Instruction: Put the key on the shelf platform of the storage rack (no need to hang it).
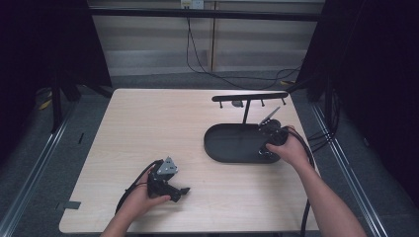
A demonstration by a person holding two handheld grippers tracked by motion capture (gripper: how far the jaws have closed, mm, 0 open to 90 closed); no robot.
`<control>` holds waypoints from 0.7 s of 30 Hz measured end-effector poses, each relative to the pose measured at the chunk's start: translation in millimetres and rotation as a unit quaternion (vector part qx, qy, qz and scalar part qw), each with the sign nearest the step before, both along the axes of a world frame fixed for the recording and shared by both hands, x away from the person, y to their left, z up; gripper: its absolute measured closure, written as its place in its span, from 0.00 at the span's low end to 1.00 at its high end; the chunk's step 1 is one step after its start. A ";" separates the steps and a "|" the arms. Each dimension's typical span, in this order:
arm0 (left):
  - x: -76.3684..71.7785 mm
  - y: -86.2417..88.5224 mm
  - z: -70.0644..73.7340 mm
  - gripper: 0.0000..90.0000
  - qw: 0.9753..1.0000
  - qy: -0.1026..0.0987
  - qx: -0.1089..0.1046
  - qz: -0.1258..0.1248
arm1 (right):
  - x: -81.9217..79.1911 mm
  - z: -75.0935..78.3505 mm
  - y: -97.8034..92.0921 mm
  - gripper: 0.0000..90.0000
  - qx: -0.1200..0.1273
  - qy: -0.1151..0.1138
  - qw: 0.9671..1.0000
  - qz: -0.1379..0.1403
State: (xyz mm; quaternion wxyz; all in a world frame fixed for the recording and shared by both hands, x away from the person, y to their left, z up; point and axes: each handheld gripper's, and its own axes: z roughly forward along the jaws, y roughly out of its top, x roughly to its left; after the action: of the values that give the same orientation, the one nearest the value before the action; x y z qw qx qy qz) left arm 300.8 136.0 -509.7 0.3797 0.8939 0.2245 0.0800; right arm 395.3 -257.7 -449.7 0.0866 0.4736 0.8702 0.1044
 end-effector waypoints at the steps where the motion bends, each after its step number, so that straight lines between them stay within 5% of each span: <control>1: -0.2 0.0 0.1 0.08 1.000 0.000 0.001 0.001 | -0.8 1.0 0.5 0.59 0.003 0.001 1.000 -0.001; 7: -0.2 0.0 0.1 0.08 1.000 0.000 0.000 0.001 | -6.7 6.8 5.0 0.44 0.020 -0.001 1.000 0.003; 21: -0.8 0.0 -0.3 0.08 1.000 0.001 -0.004 0.002 | -18.7 14.7 12.0 0.34 0.044 -0.002 0.999 0.017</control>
State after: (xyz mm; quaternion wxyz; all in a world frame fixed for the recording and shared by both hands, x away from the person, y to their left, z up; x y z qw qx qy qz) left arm 300.0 136.0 -509.9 0.3827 0.8922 0.2265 0.0789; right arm 376.5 -245.7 -435.0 0.0662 0.4618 0.8726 0.1448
